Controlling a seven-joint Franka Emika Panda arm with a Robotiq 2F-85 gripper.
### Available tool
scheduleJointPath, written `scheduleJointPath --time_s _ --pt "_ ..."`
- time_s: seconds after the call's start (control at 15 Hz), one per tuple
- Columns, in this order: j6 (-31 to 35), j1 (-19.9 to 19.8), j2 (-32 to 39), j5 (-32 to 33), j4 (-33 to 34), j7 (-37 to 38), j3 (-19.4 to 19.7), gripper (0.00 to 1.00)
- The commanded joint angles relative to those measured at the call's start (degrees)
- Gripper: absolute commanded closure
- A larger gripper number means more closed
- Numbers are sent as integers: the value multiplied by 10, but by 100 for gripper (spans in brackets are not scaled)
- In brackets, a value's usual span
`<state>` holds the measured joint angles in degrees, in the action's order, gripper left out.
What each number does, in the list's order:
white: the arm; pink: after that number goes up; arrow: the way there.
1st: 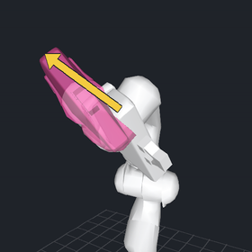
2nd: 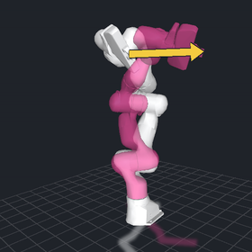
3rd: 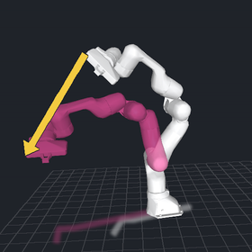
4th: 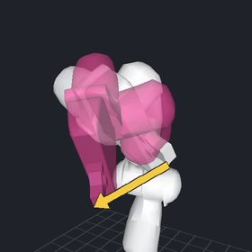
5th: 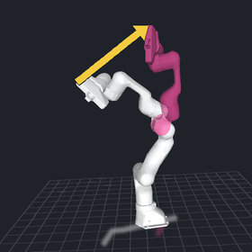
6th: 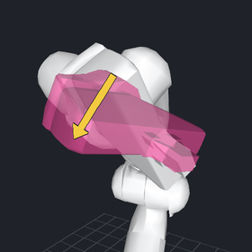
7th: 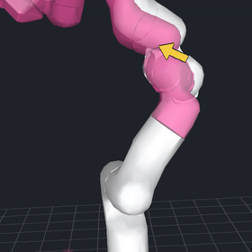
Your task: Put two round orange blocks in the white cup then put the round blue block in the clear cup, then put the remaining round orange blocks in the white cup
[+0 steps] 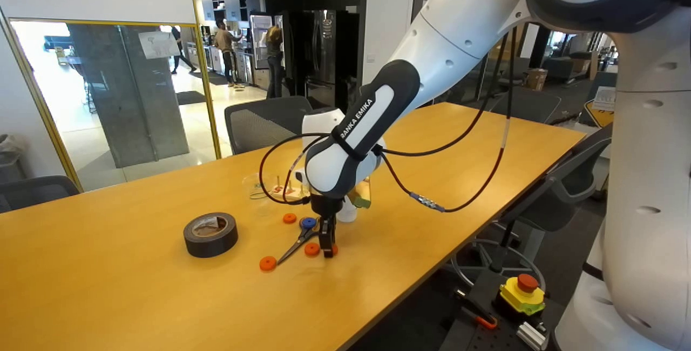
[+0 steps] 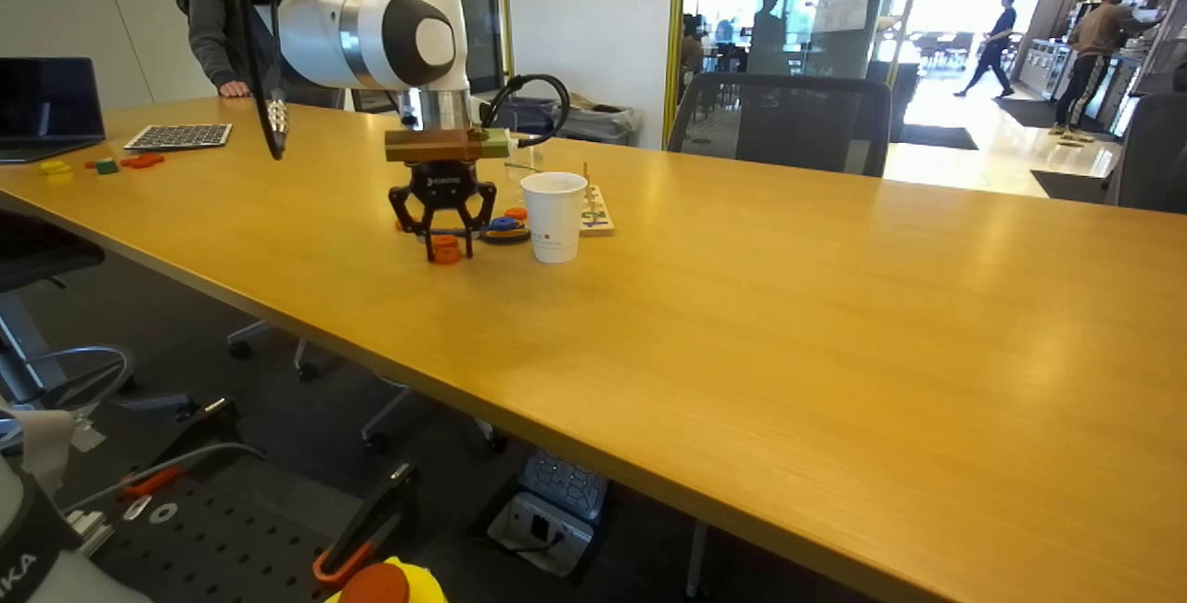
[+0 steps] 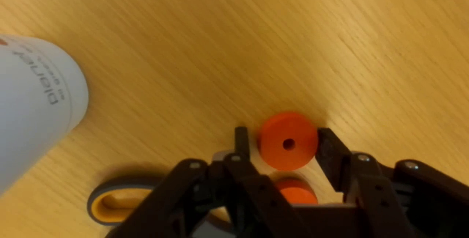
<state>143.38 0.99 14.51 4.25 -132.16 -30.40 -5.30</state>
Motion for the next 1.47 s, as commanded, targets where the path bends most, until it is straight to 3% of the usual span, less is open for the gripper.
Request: scheduleJointPath --time_s 0.0,0.6,0.93,1.4 --pt "4 -6 -5 -2 -2 8 -6 80" --pt "-32 -6 -79 -15 27 -33 -20 77" --pt "-30 -6 -122 35 53 30 18 77" --pt "-49 -32 -90 47 95 51 64 77"
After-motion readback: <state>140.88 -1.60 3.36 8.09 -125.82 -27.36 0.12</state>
